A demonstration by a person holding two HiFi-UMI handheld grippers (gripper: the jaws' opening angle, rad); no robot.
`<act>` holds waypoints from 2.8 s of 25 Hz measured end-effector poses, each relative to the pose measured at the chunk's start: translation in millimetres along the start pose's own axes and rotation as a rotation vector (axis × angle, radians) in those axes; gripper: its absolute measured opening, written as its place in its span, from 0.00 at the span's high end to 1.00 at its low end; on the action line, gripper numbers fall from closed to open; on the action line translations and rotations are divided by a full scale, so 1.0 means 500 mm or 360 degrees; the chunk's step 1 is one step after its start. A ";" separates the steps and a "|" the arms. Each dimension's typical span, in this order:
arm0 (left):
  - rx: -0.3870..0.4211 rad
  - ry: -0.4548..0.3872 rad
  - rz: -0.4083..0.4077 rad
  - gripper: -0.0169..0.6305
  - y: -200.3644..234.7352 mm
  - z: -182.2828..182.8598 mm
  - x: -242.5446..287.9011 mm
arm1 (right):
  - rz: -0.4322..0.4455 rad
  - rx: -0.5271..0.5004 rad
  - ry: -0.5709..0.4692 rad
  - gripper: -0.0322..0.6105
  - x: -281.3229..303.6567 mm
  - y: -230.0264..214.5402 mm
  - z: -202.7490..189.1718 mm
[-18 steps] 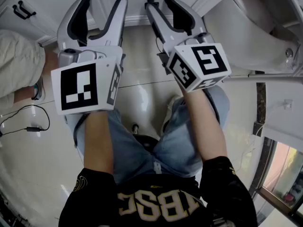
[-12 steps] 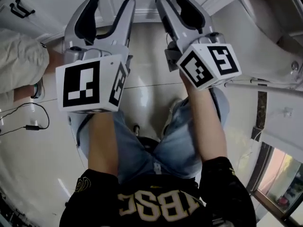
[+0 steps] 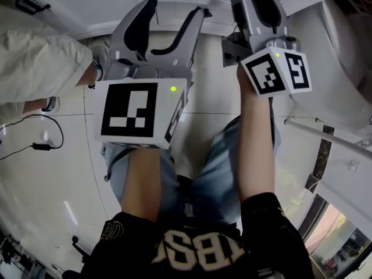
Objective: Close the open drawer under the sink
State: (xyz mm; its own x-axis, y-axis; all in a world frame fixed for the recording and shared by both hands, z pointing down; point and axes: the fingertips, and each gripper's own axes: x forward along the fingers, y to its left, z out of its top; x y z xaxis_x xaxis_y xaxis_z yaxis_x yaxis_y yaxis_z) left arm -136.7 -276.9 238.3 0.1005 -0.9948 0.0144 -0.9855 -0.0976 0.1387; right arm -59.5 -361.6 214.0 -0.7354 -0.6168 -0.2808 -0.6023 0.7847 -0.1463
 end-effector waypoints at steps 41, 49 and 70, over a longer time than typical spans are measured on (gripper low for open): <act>0.0240 -0.0124 -0.0230 0.59 -0.214 0.120 -0.302 | -0.0240 -0.0238 0.0032 0.66 -0.367 0.220 0.271; 0.0242 -0.0208 -0.0104 0.59 -0.194 0.155 -0.405 | -0.0308 -0.0581 0.0151 0.32 -0.407 0.311 0.254; 0.0334 -0.0194 -0.0069 0.59 -0.224 0.153 -0.435 | -0.0495 -0.0393 0.0300 0.42 -0.471 0.300 0.216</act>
State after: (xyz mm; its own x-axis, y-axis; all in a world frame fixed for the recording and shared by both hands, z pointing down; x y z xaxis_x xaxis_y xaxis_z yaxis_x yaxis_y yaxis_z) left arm -58.7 -51.6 143.9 0.1389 -0.9843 -0.1086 -0.9887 -0.1315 -0.0723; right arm 56.8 -92.0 155.6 -0.5373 -0.8398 -0.0777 -0.8433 0.5358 0.0413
